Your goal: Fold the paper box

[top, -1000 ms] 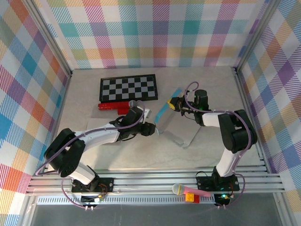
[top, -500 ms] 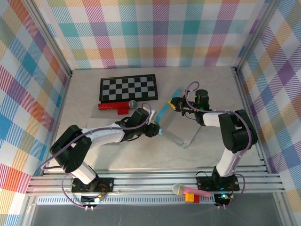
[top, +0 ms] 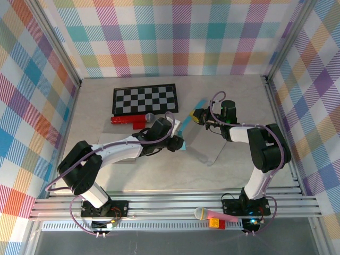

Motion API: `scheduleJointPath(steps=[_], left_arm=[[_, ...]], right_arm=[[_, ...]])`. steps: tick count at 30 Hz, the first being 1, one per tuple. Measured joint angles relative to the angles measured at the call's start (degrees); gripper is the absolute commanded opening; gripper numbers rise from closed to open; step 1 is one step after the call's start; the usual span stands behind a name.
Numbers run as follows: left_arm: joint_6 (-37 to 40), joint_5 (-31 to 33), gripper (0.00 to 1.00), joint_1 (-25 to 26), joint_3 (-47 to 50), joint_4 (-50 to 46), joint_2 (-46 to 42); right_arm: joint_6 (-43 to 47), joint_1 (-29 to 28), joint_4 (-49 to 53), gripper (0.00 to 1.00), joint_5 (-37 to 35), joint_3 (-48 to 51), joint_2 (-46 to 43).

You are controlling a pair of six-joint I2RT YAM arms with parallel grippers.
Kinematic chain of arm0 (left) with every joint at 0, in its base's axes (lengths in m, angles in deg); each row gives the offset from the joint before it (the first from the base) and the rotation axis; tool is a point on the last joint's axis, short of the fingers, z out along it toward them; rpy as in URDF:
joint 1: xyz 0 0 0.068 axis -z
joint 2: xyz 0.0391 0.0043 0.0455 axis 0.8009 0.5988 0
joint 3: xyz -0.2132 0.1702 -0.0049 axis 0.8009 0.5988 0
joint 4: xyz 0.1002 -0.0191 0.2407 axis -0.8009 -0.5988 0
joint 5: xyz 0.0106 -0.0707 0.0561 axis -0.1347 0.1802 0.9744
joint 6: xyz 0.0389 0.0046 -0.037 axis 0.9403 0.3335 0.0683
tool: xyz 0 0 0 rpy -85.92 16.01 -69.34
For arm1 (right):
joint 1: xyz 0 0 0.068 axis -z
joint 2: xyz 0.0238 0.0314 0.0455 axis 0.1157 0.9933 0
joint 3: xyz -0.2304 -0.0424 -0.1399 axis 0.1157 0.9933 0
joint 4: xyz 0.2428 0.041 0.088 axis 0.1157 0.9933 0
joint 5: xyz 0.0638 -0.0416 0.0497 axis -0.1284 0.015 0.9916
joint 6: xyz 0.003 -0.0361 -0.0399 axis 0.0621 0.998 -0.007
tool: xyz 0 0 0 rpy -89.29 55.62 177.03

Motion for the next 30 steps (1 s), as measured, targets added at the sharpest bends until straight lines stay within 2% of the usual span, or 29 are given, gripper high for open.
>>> scheduleJointPath(steps=[17,30], left_arm=[[-0.74,3.21,0.35,0.07,-2.89,0.07,5.35],[-9.11,11.21,0.34,1.68,-2.80,5.25,9.03]], right_arm=[[-5.46,-1.09,-5.79,0.00,-5.01,2.10,0.57],[-13.18,-2.38,-25.44,0.00,-12.37,9.03,3.76]])
